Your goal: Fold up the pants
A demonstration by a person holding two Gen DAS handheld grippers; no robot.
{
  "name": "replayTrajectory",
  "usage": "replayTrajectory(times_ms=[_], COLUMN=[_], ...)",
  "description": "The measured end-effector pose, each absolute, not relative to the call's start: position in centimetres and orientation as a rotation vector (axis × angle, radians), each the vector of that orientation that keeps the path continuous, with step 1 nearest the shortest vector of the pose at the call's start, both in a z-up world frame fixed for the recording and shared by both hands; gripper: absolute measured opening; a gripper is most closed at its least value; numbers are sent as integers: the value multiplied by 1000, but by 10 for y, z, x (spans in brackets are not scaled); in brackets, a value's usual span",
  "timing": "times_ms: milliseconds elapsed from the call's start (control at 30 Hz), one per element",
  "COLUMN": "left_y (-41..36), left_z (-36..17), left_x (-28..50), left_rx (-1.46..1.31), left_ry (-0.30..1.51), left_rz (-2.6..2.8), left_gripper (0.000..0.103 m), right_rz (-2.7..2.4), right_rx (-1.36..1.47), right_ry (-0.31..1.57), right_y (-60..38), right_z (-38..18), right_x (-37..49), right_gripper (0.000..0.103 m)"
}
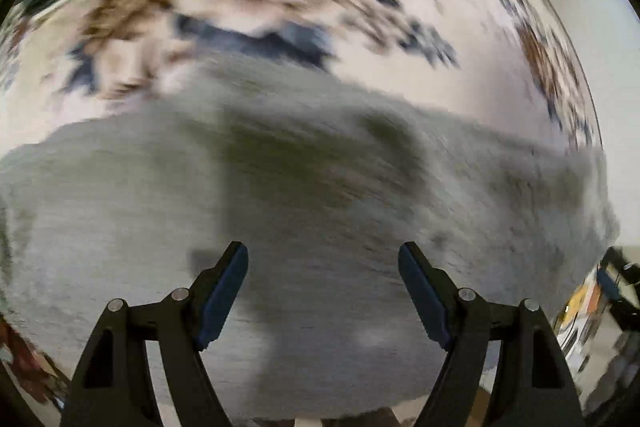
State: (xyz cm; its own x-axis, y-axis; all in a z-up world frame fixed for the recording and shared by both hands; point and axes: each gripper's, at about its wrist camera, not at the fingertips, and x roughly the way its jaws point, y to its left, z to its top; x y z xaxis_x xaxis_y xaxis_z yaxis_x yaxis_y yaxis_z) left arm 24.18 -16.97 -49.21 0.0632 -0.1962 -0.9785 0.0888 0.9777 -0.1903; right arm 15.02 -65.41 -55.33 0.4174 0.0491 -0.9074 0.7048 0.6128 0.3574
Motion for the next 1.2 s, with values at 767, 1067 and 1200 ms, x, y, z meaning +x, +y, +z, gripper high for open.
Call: replayTrajectory(times_ms=[767,1067,1200], left_y=[-237,-302,-314], left_z=[-528,-506,-527], left_x=[238,236,243], left_rx=[-32,14,39], left_ry=[1516,1466,1490], left_rz=[3,-164,-162], left_gripper=[103,103,103], right_rz=[-586,-382,-318], right_rx=[903,1136,1201], right_ry=[934,899,924], right_y=[-781,-788,-780], right_z=[-591,-621,-655], right_x=[132,106,114], right_gripper=[6,87,87])
